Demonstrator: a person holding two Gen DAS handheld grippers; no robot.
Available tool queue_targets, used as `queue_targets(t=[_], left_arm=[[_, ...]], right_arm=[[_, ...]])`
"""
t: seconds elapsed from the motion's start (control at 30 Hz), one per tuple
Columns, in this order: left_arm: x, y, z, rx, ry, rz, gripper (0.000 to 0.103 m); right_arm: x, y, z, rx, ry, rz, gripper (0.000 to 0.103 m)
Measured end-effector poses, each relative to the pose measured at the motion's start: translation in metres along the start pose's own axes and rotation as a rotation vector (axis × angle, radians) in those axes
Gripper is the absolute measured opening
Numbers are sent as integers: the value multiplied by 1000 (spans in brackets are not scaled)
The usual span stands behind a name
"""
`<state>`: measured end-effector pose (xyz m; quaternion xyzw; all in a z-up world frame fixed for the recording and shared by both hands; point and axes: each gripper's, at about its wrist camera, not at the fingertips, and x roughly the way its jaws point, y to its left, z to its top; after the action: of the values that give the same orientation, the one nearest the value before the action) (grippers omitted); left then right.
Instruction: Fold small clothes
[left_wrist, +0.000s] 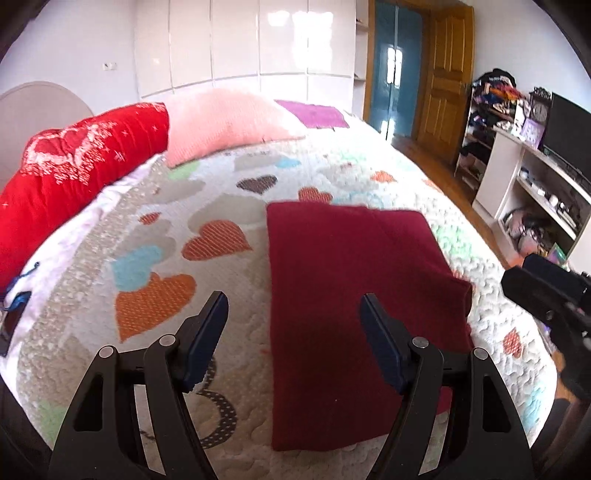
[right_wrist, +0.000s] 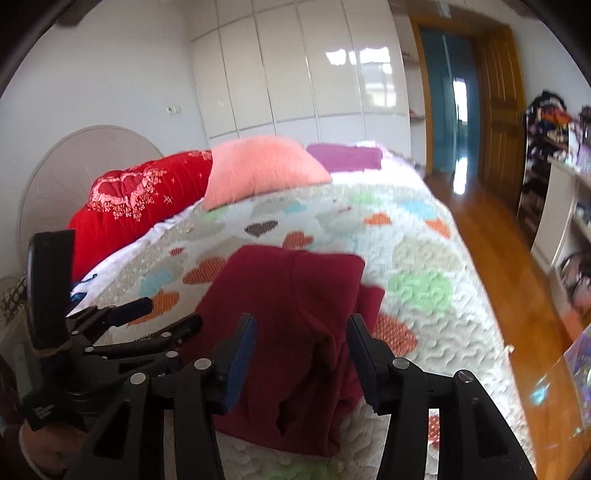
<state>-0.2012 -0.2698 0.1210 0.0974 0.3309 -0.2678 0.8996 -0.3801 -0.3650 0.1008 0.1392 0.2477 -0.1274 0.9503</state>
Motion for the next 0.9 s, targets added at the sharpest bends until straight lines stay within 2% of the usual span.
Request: queue_targets(t=[0.33,0.9], left_arm=[[-26,5,8,10,-96,54,74],[-24,5,6,6,-86,51,74]], right_arm=[[3,8,0,-7,6,0,53],[7,9,-1,-4,14,5,56]])
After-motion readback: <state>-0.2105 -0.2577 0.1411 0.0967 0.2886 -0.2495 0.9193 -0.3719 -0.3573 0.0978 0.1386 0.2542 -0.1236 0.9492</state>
